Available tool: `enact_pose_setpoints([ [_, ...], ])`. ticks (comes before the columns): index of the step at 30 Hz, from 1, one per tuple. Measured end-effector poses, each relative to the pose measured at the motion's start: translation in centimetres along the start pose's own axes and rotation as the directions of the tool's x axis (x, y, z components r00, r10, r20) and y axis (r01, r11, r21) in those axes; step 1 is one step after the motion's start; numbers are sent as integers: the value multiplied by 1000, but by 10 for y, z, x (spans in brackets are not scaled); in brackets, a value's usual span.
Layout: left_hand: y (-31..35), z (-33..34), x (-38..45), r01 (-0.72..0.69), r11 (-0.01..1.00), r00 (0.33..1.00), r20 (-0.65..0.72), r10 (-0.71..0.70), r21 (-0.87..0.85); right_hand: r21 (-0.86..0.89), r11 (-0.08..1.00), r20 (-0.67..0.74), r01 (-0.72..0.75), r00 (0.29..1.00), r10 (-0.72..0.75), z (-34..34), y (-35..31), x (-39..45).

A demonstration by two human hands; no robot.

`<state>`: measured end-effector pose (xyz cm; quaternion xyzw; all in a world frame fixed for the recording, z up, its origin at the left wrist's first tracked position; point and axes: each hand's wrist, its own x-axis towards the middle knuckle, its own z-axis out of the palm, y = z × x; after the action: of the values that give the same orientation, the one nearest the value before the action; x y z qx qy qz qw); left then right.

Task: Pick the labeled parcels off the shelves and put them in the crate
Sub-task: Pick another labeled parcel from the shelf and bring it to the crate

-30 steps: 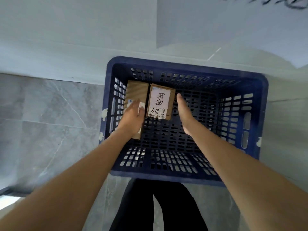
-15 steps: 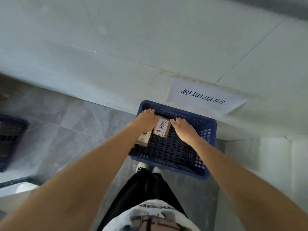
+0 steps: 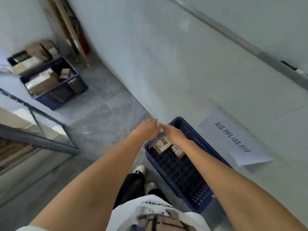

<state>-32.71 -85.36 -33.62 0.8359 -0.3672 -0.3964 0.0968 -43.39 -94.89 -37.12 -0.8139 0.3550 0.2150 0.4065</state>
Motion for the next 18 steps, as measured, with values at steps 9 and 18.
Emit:
enact_pose_setpoints([
  [9,-156,-41,-132,389,892,892,-146,-427,-232,-283,887,254,366,920,-298,71,-156,-6],
  [18,-323,-55,-351,527,586,565,-262,-783,-616,-330,579,552,745,650,-522,234,-367,-98],
])
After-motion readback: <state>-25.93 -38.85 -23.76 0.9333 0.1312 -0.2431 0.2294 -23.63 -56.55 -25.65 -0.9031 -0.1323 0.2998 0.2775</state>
